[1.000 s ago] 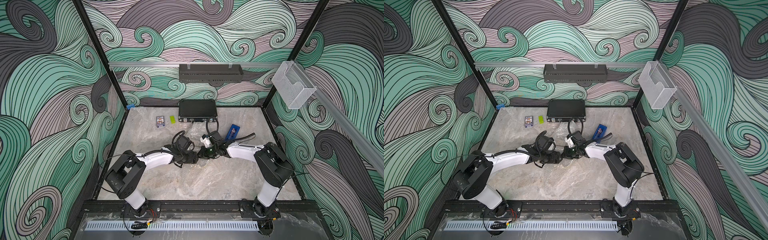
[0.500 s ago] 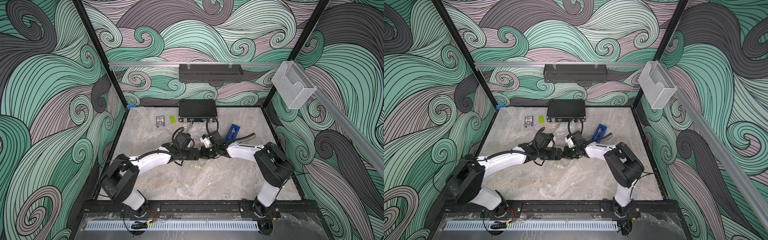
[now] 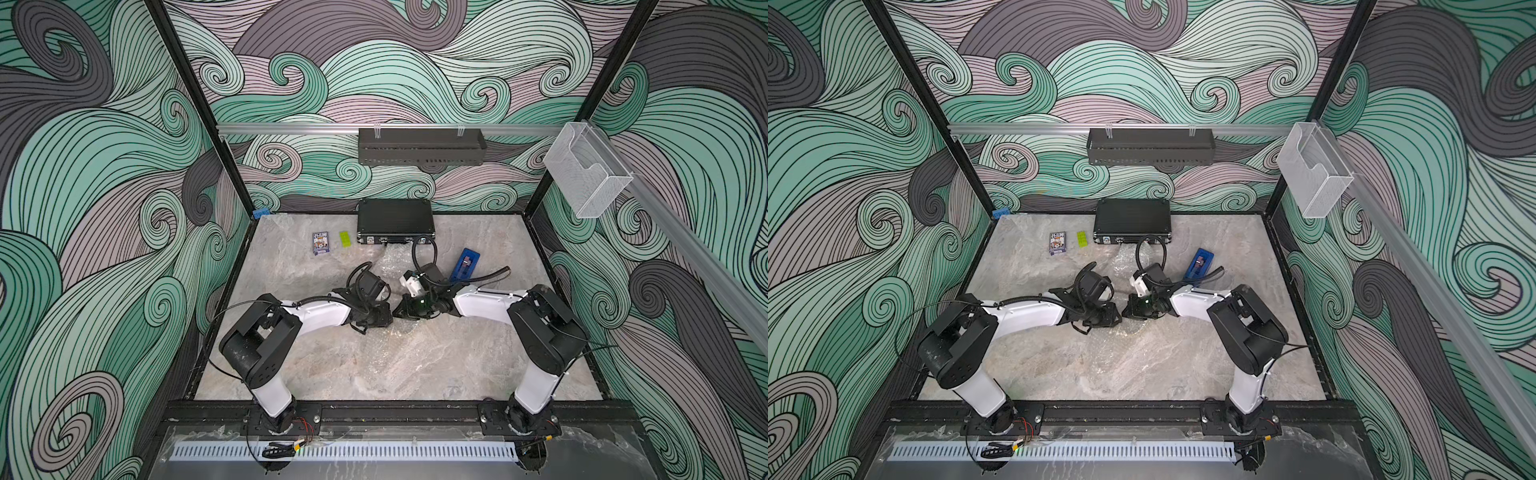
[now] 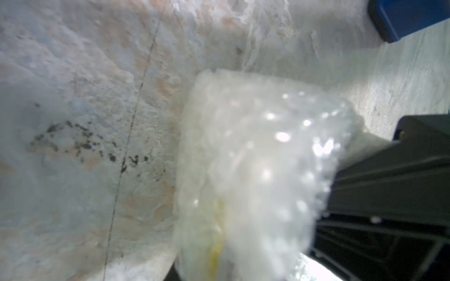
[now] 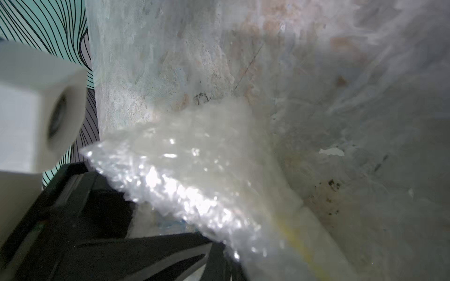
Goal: Wrap bowls in bubble wrap
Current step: Wrap the bowl in bubble wrap.
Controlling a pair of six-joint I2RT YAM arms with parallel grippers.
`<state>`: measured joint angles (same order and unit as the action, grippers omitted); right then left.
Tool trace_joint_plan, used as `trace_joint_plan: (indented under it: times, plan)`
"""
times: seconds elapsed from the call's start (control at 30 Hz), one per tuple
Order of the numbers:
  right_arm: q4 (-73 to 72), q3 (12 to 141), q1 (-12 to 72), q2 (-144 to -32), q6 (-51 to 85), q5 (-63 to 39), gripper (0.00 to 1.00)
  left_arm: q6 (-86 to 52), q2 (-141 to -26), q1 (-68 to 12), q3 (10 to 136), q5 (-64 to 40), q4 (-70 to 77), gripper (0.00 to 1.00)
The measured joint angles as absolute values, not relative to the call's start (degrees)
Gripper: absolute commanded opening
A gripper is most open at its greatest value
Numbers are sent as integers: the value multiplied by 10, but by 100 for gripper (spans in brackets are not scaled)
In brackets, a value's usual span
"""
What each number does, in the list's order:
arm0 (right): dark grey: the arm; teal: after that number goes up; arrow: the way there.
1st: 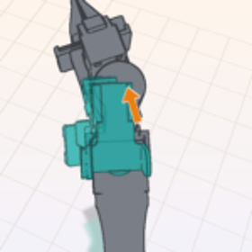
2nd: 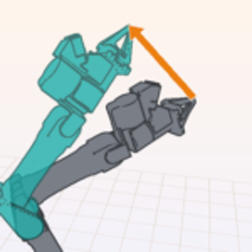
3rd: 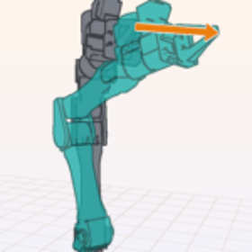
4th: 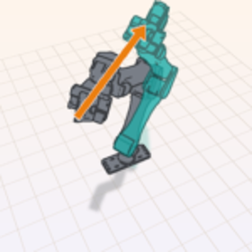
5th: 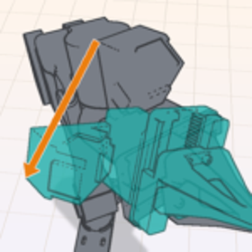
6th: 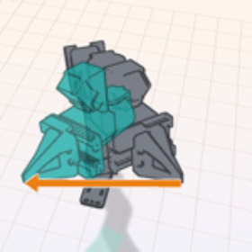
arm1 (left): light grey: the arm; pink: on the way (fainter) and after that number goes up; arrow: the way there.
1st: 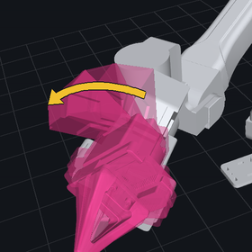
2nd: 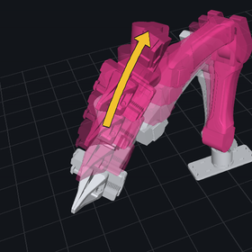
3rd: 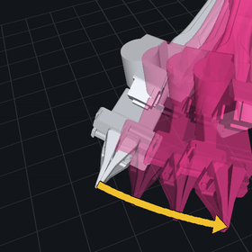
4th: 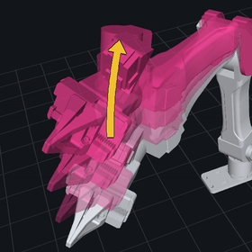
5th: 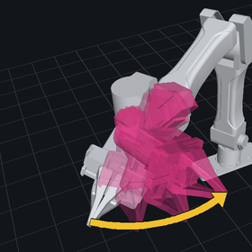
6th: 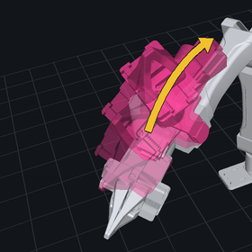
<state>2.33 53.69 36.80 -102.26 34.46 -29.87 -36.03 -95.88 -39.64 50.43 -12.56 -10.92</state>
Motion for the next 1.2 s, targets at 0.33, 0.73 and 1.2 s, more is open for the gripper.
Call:
trace_joint_plan:
  times: [0.33,0.73,1.2]
  plan:
    - [47,486,371,-831,297,-256,61,-360,-964,-396,504,-127,-109,27]
    - [-38,267,525,-626,258,-211,73,-362,-971,-395,506,-128,-108,26]
    - [-179,323,726,-799,305,-53,79,-363,-973,-394,507,-128,-108,24]
